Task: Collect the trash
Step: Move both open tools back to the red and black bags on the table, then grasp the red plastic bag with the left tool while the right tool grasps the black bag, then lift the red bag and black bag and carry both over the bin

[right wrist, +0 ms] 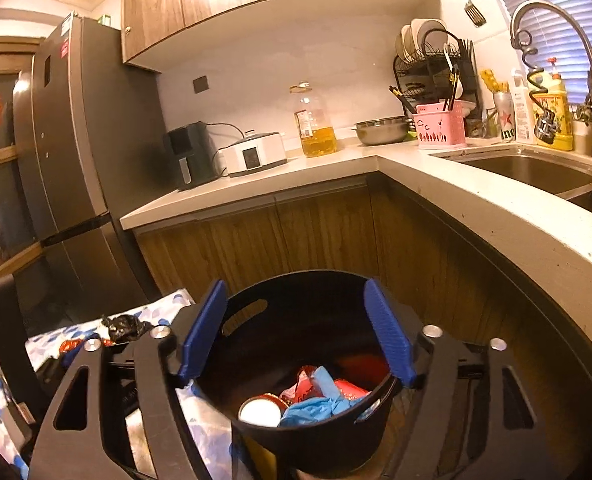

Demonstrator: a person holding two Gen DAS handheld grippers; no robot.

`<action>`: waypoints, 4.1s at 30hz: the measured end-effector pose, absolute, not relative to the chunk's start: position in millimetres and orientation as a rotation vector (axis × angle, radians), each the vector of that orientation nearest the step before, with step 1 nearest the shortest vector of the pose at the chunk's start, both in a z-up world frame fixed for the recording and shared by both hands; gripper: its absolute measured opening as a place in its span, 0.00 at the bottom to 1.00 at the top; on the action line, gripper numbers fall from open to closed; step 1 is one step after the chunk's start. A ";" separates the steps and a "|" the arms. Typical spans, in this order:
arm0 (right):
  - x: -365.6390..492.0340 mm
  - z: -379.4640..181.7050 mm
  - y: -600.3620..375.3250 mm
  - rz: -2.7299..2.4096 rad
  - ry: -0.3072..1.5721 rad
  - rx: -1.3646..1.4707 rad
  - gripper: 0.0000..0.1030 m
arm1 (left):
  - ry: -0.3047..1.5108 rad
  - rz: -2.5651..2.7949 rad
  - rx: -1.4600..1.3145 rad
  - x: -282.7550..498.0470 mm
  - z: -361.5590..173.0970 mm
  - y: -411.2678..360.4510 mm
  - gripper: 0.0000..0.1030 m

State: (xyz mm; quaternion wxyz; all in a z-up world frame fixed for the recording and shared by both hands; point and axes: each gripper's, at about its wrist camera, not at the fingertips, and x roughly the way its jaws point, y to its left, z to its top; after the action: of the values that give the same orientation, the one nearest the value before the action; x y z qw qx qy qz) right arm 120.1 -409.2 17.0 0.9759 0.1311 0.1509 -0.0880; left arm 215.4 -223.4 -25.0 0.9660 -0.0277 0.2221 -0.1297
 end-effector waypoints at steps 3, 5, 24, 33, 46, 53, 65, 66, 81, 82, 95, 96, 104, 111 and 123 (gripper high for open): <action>115.0 16.1 -397.5 -0.173 0.309 0.249 0.75 | 0.449 -0.200 -0.064 205.6 -20.1 -202.5 0.94; 111.2 15.6 -387.3 -0.159 0.315 0.237 0.75 | 0.444 -0.171 -0.069 199.3 -17.2 -188.7 0.94; 123.1 -0.5 -293.3 -0.028 0.328 0.171 0.75 | 0.436 0.053 -0.093 182.4 -33.0 -72.7 0.94; 166.7 -25.9 -253.5 0.027 0.375 0.141 0.75 | 0.471 0.130 -0.143 231.3 -59.5 -23.0 0.94; 247.2 -50.8 -206.1 0.077 0.418 0.093 0.75 | 0.692 0.070 -0.280 302.6 -94.6 -4.6 0.54; 288.9 -57.6 -180.5 0.104 0.444 0.066 0.75 | 0.728 0.041 -0.362 308.2 -109.8 8.5 0.00; 346.8 -74.6 -156.0 0.138 0.536 0.033 0.70 | 0.598 0.009 -0.411 276.4 -98.6 25.5 0.00; 350.1 -77.8 -153.1 0.147 0.553 0.022 0.69 | 0.601 0.006 -0.414 277.3 -99.5 25.2 0.00; 347.1 -83.2 -153.2 0.183 0.581 0.026 0.07 | 0.584 -0.017 -0.391 271.1 -97.4 25.4 0.00; 343.0 -80.1 -156.1 0.179 0.572 0.034 0.07 | 0.579 -0.016 -0.387 269.8 -96.1 24.7 0.00; 279.0 -26.0 -183.9 0.183 0.452 0.060 0.07 | 0.503 -0.026 -0.326 234.5 -54.2 11.0 0.00; 273.3 -22.6 -186.0 0.182 0.444 0.061 0.07 | 0.499 -0.028 -0.321 230.4 -51.2 9.8 0.00; 221.5 15.5 -213.5 0.183 0.358 0.087 0.07 | 0.433 -0.053 -0.295 188.5 -14.5 -2.6 0.00; 179.2 44.8 -244.8 0.158 0.288 0.114 0.07 | 0.372 -0.103 -0.252 161.8 20.5 -30.0 0.00; 125.6 68.2 -317.9 0.038 0.207 0.156 0.07 | 0.329 -0.247 -0.166 148.4 54.6 -116.3 0.00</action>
State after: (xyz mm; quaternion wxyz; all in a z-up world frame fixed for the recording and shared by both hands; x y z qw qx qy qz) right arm 125.6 -317.9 68.2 0.9914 0.0780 0.1030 0.0188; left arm 148.4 -116.3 54.6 0.9755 -0.0822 0.1630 -0.1226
